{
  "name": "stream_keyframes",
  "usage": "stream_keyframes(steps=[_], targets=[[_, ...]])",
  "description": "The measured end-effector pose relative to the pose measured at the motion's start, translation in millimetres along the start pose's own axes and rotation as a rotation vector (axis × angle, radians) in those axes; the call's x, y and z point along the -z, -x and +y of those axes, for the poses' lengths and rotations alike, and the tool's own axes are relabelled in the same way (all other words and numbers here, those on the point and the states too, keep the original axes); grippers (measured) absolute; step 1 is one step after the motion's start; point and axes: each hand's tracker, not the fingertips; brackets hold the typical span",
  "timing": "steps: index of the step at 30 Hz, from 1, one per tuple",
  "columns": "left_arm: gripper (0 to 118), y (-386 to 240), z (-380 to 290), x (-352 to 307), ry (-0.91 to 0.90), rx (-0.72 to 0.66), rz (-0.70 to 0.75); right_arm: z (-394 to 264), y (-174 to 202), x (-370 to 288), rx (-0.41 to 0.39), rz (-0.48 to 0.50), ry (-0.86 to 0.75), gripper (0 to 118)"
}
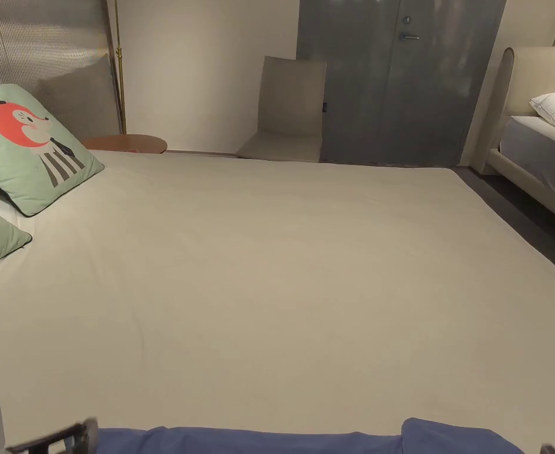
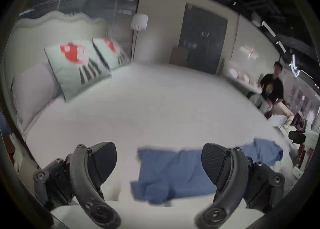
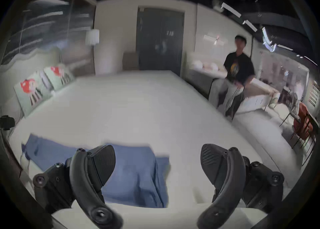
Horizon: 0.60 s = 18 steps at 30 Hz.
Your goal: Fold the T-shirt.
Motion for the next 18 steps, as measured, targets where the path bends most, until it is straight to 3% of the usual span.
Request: stream_keyframes(steps=[4,6,7,9,12,13,18], targets=[[94,-34,24,-12,-0.194,0.077,0.007,21,33,-11,0.021,-0.039,-0.208,104],[68,-46,26,-12,-0.269,0.112,-0.002,25,50,-12,0.034,-0.039,-0.269,92],[53,-52,27,-13,-0.291,0.121,-0.004,26,57,-11,0.044,-0.034,-0.287,80],[13,-63,29,-13,-0.295,0.127,-0.002,28,71,-10,0.052,-0.020,-0.303,35],[1,-72,29,-11,-0.313,0.135,-0.020,30,89,-6,0.042,-0.022,-0.315,16],[0,-72,29,-11,-0.315,0.134,-0.025,30,92,-6,0.042,-0.020,-0.318,5],[0,-56,30,-6,-0.248,0.085,-0.102,34,103,-4,0.020,0.003,-0.321,1]])
